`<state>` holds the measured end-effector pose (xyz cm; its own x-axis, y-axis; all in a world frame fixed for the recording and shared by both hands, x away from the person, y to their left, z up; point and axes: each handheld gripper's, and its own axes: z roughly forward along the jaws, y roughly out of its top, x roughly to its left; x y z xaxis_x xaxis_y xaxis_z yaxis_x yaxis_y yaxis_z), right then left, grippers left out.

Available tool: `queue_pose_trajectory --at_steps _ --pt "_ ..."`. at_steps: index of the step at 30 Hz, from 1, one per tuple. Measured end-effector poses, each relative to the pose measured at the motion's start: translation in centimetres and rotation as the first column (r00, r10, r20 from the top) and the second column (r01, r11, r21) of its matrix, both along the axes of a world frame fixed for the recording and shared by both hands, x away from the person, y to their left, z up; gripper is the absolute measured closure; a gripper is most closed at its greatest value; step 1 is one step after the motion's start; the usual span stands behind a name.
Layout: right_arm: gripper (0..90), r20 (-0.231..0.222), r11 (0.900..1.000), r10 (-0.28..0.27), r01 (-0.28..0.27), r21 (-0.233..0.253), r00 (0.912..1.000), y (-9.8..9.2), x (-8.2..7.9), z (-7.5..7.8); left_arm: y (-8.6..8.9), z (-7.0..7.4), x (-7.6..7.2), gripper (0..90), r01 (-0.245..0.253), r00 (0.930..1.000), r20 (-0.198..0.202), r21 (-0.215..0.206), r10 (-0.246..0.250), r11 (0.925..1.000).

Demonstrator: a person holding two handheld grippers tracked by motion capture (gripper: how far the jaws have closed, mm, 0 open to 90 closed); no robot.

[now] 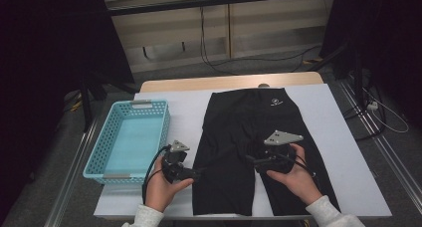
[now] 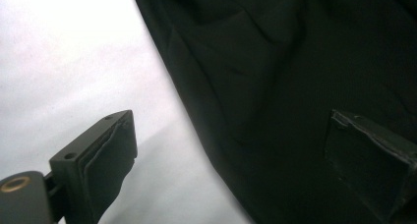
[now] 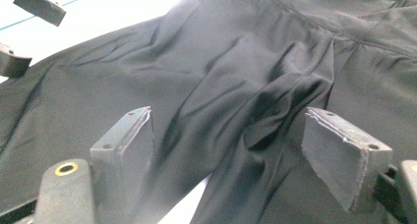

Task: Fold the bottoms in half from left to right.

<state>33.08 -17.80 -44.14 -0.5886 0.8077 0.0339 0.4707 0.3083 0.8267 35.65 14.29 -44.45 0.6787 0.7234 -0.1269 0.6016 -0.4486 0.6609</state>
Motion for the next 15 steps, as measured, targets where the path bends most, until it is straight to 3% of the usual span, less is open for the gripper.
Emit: queue_pose_trajectory --at_steps 9,11,15 --pt "20.0 0.006 1.0 0.0 0.0 0.003 1.0 -0.03 0.03 0.2 0.14 -0.52 -0.04 14.3 -0.018 0.9998 -0.001 0.036 0.018 0.9992" --pt "19.6 0.008 1.0 0.003 -0.003 0.014 1.0 -0.01 0.04 0.34 0.14 -0.95 -0.15 20.2 -0.022 0.9997 0.008 0.058 0.021 0.9981" --pt "19.2 0.015 1.0 0.008 -0.009 0.024 0.9999 0.12 0.19 0.44 0.31 -0.88 -0.42 30.0 -0.033 0.9993 0.019 0.059 0.032 0.9977"
